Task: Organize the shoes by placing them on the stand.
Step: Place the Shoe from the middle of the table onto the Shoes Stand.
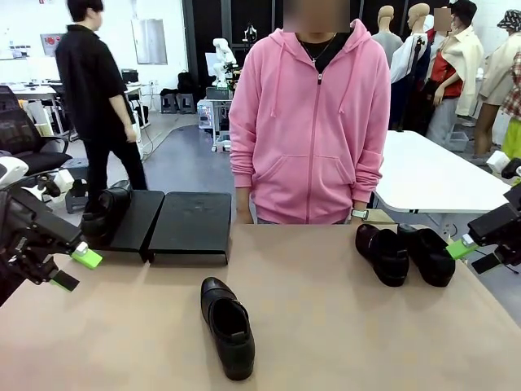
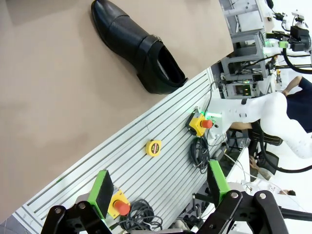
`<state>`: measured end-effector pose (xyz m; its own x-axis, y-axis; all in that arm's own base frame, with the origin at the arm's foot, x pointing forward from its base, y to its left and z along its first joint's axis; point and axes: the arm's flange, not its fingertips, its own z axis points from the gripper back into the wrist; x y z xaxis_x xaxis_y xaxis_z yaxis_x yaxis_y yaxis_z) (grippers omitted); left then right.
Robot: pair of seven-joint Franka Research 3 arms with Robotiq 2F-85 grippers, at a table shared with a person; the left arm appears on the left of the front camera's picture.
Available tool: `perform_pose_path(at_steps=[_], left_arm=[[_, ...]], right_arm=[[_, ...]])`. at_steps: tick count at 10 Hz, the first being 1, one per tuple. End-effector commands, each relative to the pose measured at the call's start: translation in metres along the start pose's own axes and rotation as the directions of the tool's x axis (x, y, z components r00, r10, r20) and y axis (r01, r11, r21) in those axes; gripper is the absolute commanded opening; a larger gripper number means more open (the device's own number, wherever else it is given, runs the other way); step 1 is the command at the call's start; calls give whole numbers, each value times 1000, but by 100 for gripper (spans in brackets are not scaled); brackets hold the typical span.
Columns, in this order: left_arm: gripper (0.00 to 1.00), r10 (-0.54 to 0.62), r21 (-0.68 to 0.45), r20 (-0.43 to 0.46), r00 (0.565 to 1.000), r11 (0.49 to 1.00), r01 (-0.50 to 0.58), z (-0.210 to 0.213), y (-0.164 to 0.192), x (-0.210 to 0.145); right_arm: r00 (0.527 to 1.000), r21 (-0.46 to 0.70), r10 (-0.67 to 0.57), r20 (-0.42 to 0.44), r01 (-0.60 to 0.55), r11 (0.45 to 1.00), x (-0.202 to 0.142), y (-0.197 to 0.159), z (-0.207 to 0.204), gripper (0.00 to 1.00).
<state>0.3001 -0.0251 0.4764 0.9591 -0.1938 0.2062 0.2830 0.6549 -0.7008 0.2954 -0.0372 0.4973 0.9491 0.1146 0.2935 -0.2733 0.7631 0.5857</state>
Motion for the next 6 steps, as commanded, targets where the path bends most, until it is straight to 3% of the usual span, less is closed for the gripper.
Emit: perform_pose_path(at_steps=[1,3,4,5,6], left_arm=[[100,-5,1,-12,1000,1000,5,4,1,-2],[100,0,0,0,1000,1000,0,0,0,0],[100,67,166,-68,995,985,-55,-21,-29,-20],[100,323,328,-23,946,896,-298,-50,-62,-28],[100,470,290,97,877,830,-477,-91,-95,-22]], right_arm=[[1000,25,23,13,-24,999,1,-1,1,100],[1000,25,23,13,-24,999,1,-1,1,100],[1000,25,23,13,-24,999,1,-1,1,100],[1000,25,23,13,-24,999,1,-1,1,100],[1000,25,23,13,-24,999,1,-1,1,100]])
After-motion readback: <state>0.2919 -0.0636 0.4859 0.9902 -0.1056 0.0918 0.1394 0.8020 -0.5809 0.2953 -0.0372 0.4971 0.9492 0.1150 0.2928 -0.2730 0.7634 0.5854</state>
